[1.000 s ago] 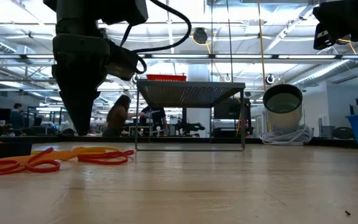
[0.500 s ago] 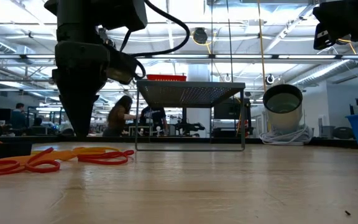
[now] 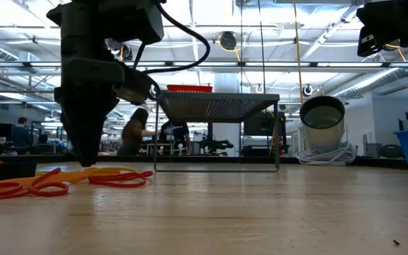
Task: Pick & Place Office Desk Supplies
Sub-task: Put the yellow rubber band into the green bin
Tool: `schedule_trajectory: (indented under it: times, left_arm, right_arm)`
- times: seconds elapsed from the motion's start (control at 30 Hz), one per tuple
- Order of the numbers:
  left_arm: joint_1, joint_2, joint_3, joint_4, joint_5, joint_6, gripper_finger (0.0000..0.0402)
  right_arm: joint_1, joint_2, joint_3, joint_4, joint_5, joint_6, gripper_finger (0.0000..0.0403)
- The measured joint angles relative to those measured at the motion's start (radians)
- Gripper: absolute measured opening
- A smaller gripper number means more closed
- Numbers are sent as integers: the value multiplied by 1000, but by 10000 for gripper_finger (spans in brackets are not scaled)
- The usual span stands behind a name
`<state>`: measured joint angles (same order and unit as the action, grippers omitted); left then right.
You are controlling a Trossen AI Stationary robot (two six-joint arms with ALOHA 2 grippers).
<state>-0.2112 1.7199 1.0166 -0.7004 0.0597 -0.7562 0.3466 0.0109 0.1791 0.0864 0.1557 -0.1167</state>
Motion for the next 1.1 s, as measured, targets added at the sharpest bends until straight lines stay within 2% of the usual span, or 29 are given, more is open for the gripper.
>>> schedule_trajectory:
  times: [0.5, 0.77, 0.9, 1.1]
  left_arm:
    - [0, -2, -66, 90, 18, -31, 237]
    - [1, -6, -103, 147, 16, 31, 234]
    - [1, -7, -134, 179, -7, 9, 208]
    - [0, -5, -137, 170, -55, -35, 141]
  right_arm:
    - [0, 0, 0, 0, 0, 0, 45]
    - [0, 0, 0, 0, 0, 0, 45]
    - [0, 0, 0, 0, 0, 0, 45]
    - [0, 0, 0, 0, 0, 0, 45]
